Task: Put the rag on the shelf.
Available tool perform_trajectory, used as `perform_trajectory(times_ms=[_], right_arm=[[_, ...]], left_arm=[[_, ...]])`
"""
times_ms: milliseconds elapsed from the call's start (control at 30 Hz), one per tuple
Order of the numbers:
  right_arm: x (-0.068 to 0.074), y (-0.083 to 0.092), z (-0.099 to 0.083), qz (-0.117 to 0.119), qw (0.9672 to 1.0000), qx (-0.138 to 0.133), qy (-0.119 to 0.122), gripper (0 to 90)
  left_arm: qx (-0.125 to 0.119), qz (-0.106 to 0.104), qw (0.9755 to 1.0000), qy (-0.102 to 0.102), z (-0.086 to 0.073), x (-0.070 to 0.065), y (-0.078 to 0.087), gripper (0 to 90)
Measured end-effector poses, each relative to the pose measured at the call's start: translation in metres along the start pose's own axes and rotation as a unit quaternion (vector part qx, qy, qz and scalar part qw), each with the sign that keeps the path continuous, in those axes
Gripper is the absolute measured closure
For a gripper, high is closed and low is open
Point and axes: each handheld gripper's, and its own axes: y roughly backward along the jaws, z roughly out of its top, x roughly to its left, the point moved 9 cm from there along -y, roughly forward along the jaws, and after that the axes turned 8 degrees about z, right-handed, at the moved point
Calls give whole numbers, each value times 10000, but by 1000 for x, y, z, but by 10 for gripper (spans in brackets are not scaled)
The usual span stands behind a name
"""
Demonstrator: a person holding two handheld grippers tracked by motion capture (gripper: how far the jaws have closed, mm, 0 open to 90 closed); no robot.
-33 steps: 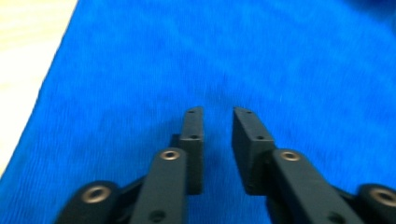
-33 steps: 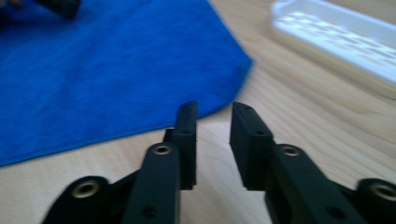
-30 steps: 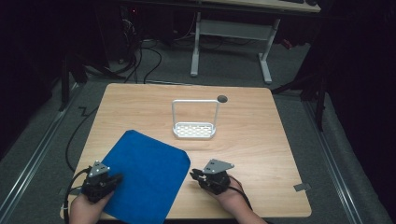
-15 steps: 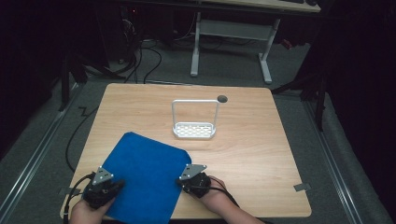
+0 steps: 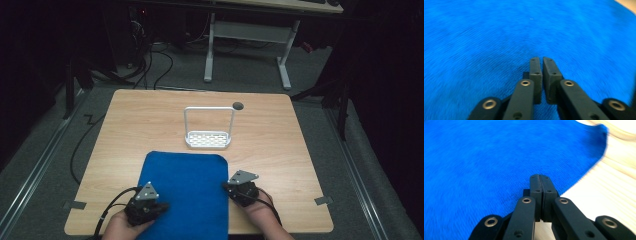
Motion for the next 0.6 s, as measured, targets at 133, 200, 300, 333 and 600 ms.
perform_trajectory(times_ms=[133, 200, 300, 333, 600], right_arm=[[-16, 13, -12, -351, 9993, -29, -149, 891], [-19, 18, -16, -405, 9987, -68, -311, 873], [-18, 25, -19, -378, 9983, -180, -406, 835], [-16, 26, -19, -337, 9981, -232, -452, 824], [-10, 20, -10, -255, 9987, -322, -307, 768]], left_arm=[[-220, 382, 9988, -209, 16, 10, -3, 746], [-384, 616, 9974, -41, 21, 28, 0, 731], [-418, 932, 9946, 175, 18, 54, 2, 728], [-383, 946, 9945, 256, 15, 58, 1, 729], [-336, 753, 9961, 324, 7, 50, -2, 746]])
